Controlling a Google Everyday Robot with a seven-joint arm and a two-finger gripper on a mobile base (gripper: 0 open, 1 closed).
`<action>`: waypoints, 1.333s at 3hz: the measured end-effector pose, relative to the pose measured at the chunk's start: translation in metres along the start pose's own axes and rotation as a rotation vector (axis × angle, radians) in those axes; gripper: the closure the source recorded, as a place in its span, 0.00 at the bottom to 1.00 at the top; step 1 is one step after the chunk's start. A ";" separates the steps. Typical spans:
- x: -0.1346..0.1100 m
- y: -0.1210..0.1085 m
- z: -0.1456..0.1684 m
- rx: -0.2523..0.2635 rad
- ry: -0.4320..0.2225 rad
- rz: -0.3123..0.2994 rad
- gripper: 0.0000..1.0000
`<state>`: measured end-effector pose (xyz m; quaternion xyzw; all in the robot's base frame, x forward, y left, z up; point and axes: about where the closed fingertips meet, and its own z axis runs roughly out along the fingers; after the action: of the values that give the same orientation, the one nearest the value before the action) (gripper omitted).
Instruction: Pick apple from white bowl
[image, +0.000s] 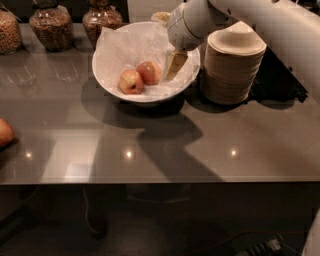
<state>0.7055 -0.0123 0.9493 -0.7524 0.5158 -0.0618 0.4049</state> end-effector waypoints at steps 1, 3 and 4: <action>0.002 0.009 0.020 -0.033 -0.022 -0.032 0.13; 0.012 0.036 0.055 -0.120 -0.032 -0.057 0.19; 0.016 0.043 0.066 -0.147 -0.022 -0.064 0.25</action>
Offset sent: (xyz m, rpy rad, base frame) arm 0.0064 0.0143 -0.0696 -0.0588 0.0781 0.1113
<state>0.7159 0.0045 0.8713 -0.7969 0.4901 -0.0287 0.3519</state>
